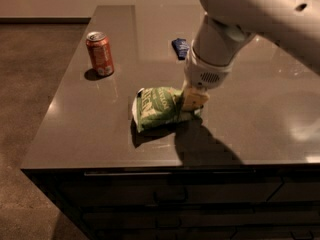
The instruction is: Move green jalapeno chip bag near rxbar blueberry
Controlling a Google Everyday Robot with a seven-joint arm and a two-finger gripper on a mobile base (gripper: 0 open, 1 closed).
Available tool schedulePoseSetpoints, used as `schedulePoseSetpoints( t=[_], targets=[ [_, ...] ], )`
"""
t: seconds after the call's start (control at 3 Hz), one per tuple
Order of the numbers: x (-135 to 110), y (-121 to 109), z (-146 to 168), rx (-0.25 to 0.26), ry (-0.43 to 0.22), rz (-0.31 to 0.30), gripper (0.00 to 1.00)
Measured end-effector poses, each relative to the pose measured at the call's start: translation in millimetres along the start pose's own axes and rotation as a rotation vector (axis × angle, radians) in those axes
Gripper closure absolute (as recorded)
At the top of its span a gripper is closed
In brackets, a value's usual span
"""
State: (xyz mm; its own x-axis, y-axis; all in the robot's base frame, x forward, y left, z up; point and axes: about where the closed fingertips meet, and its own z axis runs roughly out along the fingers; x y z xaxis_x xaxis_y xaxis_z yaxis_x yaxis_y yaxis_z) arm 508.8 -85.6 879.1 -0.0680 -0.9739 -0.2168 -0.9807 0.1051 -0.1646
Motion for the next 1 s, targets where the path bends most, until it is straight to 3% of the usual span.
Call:
schedulePoseSetpoints(
  t=[0.33,1.0],
  targets=[
    [10.0,-53.9,-17.1,0.114,0.042,0.118,1.00],
    [40.1,-121.8,-18.1,0.214,0.091,0.270,1.00]
  ],
)
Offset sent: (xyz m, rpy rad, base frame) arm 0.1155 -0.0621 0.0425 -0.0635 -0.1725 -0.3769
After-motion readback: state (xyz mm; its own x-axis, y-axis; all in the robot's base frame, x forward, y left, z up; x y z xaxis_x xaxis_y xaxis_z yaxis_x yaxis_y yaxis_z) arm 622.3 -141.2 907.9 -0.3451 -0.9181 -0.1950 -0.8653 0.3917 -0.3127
